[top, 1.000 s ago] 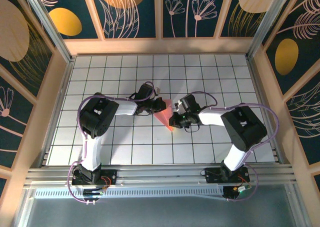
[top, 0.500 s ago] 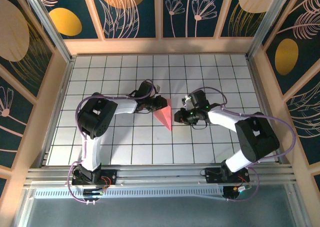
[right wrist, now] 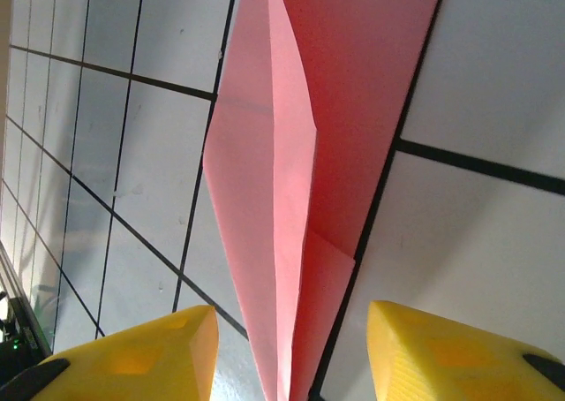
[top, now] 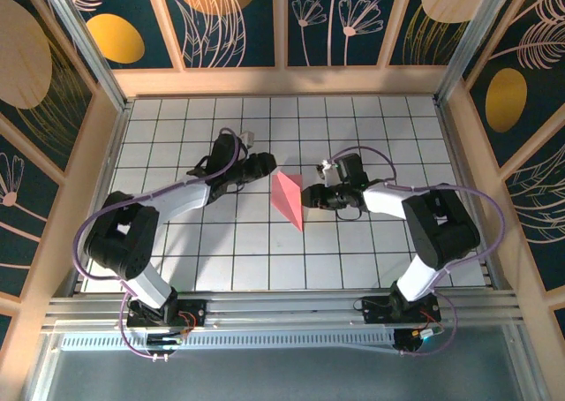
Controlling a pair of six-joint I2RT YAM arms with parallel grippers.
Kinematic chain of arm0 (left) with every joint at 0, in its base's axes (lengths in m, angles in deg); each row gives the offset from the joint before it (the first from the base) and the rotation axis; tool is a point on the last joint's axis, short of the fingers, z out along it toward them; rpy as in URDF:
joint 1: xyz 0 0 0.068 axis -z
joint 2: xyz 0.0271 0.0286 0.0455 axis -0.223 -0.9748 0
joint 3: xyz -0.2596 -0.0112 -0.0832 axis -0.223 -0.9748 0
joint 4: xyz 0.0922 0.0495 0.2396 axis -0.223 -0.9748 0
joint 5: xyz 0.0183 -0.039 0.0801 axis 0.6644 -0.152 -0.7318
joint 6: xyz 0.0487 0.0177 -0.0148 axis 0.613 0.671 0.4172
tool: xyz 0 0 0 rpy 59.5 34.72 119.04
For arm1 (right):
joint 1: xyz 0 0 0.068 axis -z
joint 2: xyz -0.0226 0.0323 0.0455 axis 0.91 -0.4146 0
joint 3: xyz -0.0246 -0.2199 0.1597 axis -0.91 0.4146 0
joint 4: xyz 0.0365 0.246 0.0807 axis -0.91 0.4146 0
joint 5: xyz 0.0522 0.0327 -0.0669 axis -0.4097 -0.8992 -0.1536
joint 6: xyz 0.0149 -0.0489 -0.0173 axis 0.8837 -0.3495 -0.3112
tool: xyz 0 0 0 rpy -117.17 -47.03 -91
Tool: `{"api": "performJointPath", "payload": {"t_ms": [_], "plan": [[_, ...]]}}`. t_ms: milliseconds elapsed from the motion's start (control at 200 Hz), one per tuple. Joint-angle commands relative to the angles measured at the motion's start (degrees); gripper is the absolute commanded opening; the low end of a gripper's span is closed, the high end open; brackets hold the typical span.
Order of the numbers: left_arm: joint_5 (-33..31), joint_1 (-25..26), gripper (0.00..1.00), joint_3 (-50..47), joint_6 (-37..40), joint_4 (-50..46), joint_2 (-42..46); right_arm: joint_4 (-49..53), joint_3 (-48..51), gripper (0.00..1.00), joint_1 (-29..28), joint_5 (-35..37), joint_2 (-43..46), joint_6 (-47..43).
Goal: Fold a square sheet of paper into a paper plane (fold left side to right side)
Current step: Fourth fold the wing at the center of the table, then turn over the paper at the center of the table.
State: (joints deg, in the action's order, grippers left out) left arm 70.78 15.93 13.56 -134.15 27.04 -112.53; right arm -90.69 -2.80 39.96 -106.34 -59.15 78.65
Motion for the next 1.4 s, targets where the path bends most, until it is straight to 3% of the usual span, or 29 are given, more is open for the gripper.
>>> {"api": "performJointPath", "payload": {"t_ms": [0, 215, 335, 485, 691, 911, 1126, 1391], "plan": [[-2.09, 0.12, 0.41, -4.19, -1.13, 1.37, 1.15, -4.93, -2.56, 0.48, -0.17, -2.95, -2.89, -2.51], [-2.95, 0.09, 0.41, -7.67, -3.08, 3.28, 2.87, -7.1, -4.41, 0.42, -1.08, -4.89, -7.01, -2.13], [-3.27, 0.1, 0.43, -8.05, -3.55, 3.48, 3.85, -7.76, -4.62, 0.33, -1.08, -5.25, -7.8, -1.55], [-3.99, -0.09, 0.47, -8.28, -3.71, 3.65, 6.01, -8.47, -3.77, 0.0, -0.98, -5.19, -4.51, -0.2], [-4.54, -1.16, 0.57, -11.54, -5.0, 8.27, 12.78, -9.26, -2.03, 0.0, 1.39, -4.86, 4.15, 0.36], [1.87, -2.36, 0.69, -15.26, -5.47, 21.77, 20.71, -16.4, -1.28, 0.0, 5.77, -13.21, 13.81, 4.35], [16.86, -2.35, 0.61, -10.96, -5.37, 32.1, 18.11, -24.52, -2.06, 0.0, 6.12, -22.99, 18.07, 9.4], [23.47, -1.18, 0.54, -6.11, -5.14, 34.09, 13.14, -28.17, -2.53, 0.0, 4.79, -26.9, 19.41, 13.48]]}}
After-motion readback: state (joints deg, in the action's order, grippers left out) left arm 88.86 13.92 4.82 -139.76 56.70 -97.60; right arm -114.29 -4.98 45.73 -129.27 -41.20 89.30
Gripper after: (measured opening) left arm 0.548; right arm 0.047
